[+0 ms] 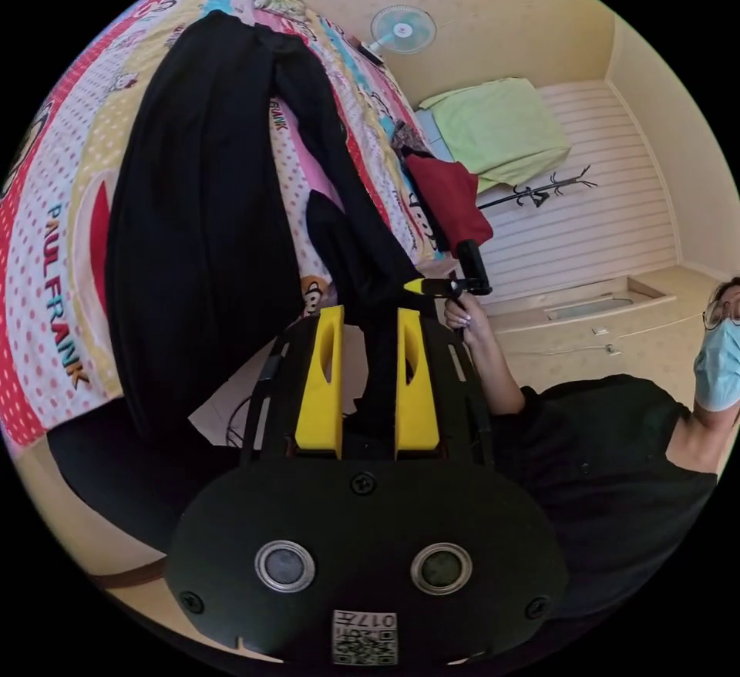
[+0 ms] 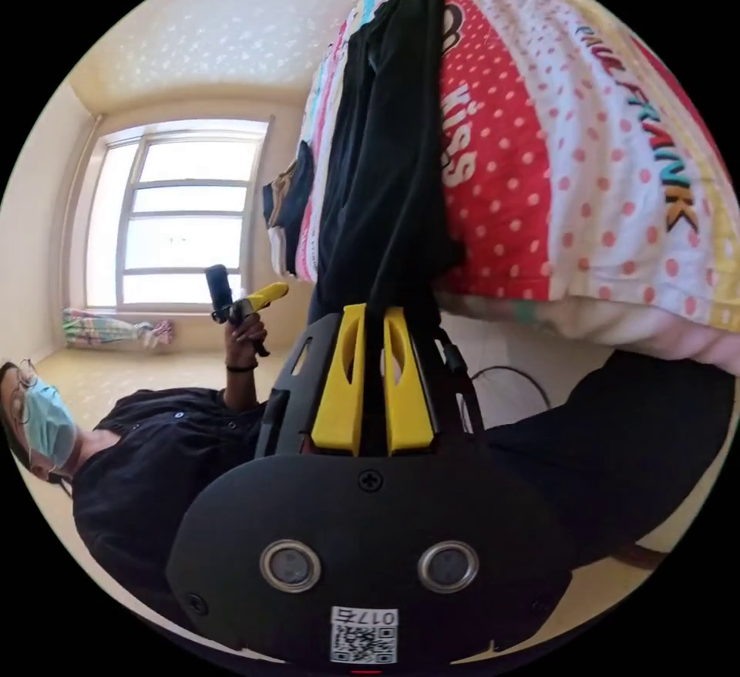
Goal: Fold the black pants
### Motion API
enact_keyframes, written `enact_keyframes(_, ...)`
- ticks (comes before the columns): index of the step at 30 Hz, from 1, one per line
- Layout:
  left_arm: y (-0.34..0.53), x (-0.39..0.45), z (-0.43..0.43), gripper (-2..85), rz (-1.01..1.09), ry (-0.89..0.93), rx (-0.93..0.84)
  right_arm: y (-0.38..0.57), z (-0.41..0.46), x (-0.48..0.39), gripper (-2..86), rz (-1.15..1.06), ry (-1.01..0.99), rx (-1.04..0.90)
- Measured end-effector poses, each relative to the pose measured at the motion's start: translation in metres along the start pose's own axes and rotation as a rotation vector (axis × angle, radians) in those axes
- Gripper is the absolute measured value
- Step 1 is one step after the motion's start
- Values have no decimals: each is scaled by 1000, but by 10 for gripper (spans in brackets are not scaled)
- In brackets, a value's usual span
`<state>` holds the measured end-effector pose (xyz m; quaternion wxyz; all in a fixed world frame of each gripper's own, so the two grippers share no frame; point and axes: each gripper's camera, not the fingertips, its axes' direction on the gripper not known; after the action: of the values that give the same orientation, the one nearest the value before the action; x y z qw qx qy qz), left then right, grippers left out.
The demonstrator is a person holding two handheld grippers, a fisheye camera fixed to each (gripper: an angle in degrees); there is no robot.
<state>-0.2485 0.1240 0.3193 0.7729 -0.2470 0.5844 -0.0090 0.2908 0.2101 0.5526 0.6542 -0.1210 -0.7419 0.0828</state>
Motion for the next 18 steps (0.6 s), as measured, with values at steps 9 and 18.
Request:
enact_keyframes(9,29,-3,15,101,-101,-8,29,56,-107,0,27,40,214,88)
enact_keyframes(18,-24,74,82,161,56,47,-44,46,-80,10,24,-71,-99,95)
